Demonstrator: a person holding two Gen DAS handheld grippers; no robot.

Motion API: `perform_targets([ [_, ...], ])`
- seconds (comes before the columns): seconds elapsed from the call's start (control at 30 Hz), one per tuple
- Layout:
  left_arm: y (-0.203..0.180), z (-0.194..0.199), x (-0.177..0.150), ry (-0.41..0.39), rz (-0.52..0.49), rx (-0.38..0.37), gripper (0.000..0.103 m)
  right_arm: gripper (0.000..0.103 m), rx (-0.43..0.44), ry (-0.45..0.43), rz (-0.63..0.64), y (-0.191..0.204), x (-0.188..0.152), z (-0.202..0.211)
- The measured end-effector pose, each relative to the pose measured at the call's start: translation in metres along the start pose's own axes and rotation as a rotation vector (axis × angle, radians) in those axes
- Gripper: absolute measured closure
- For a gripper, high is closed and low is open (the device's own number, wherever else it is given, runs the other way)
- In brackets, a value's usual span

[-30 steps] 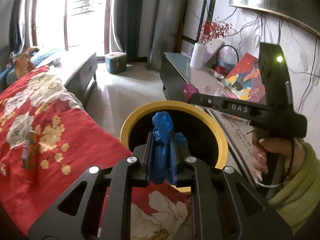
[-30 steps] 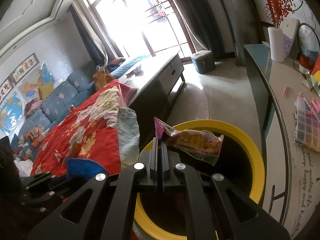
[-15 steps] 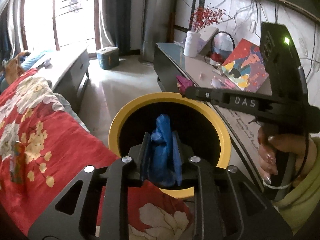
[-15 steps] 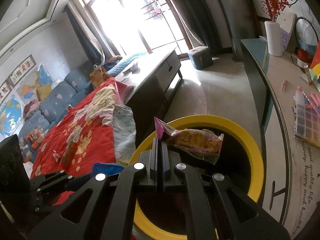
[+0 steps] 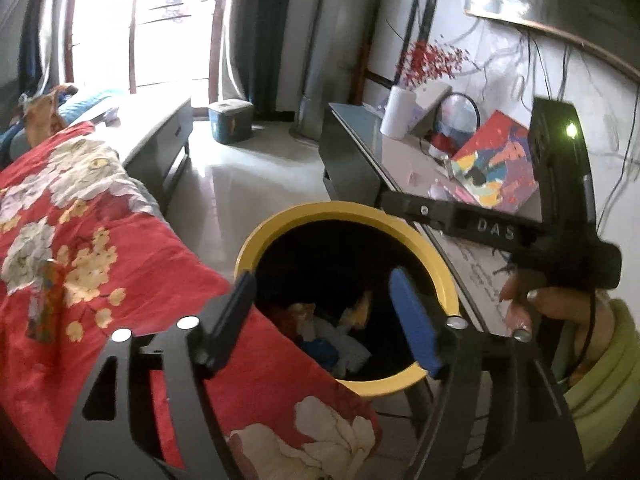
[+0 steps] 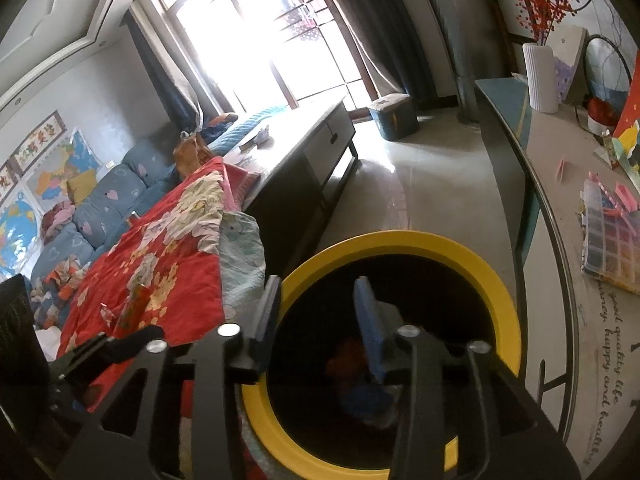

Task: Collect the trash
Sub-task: 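Open both grippers to drop the cloth and wrapper into the bin, then move both open grippers back over the last packet and can on the bedspread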

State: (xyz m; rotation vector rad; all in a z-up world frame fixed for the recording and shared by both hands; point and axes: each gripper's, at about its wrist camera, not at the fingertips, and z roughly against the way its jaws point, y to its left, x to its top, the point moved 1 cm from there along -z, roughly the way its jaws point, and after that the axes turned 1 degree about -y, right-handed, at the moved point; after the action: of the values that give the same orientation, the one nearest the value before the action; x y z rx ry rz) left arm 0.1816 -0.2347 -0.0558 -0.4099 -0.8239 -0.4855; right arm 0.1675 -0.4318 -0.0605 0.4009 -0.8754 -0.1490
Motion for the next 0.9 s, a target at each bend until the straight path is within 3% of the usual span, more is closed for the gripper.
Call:
perform_targets([
  [0.1,0.006,0.010,0.001,-0.023,0.025,0.006,0.024,0.061,0.002,-0.003,0.008,0.004,0.001,0.001],
  [0.23,0.010,0.021,0.002,-0.048,0.053,0.005,0.011,0.051,-0.004,-0.021,0.020,0.011,0.003,0.005],
  [0.47,0.014,0.038,0.003,-0.081,0.062,0.039,0.011,0.041,-0.020,-0.057,0.040,0.019,0.007,0.014],
  [0.9,0.030,0.066,-0.002,-0.132,0.087,0.098,0.011,0.039,0.014,-0.066,0.092,0.051,0.008,0.015],
])
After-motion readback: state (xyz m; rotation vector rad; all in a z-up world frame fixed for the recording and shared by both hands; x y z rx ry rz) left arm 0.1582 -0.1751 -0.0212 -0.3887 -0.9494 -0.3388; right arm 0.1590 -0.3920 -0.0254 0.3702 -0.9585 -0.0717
